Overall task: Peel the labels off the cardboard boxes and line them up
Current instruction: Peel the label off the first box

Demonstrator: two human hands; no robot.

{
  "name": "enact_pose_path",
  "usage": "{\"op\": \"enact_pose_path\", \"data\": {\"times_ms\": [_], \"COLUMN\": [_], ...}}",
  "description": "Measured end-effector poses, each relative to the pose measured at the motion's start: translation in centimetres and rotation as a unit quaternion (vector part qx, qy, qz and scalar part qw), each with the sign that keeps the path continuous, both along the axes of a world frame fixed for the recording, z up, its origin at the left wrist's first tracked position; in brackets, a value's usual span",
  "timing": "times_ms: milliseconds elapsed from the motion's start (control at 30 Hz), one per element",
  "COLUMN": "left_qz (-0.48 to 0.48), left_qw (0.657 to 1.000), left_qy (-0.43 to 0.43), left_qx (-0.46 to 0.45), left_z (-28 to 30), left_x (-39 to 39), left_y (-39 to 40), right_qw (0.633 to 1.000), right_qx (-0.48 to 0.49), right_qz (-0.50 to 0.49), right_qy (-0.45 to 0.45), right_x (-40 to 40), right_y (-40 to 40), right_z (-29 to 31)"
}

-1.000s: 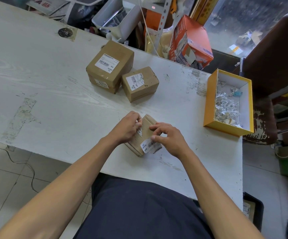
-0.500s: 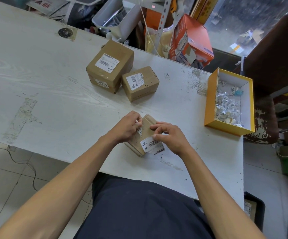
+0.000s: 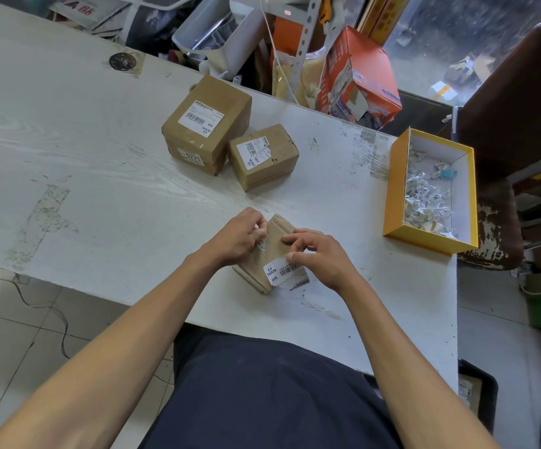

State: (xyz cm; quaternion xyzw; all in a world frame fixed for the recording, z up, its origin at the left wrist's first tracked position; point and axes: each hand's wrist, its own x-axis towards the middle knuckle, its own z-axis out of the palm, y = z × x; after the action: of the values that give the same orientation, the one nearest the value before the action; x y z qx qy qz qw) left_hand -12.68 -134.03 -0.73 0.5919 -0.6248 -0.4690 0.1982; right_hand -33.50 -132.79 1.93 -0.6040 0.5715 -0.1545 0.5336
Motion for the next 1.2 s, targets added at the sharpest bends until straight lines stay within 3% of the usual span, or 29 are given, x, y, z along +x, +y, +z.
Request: {"op": "enact_pose_path", "data": {"times_ms": [733, 1200], "left_qz": [0.02, 0.005], "left_qw": [0.999, 0.999], "left_qy": [0.036, 0.03], "left_qx": [0.029, -0.016], "left_z": [0.2, 0.0], "left_x": [-0.1, 0.4], "left_y": [0.9, 2.2], "right_qw": [1.0, 1.0], "right_qx": [0.001, -0.002], "right_qz": [-0.015, -0.016], "right_qy": [-0.006, -0.004], "right_x": [-0.2, -0.1], "right_y": [0.2, 0.3], "right_z": [0.0, 0.2]}}
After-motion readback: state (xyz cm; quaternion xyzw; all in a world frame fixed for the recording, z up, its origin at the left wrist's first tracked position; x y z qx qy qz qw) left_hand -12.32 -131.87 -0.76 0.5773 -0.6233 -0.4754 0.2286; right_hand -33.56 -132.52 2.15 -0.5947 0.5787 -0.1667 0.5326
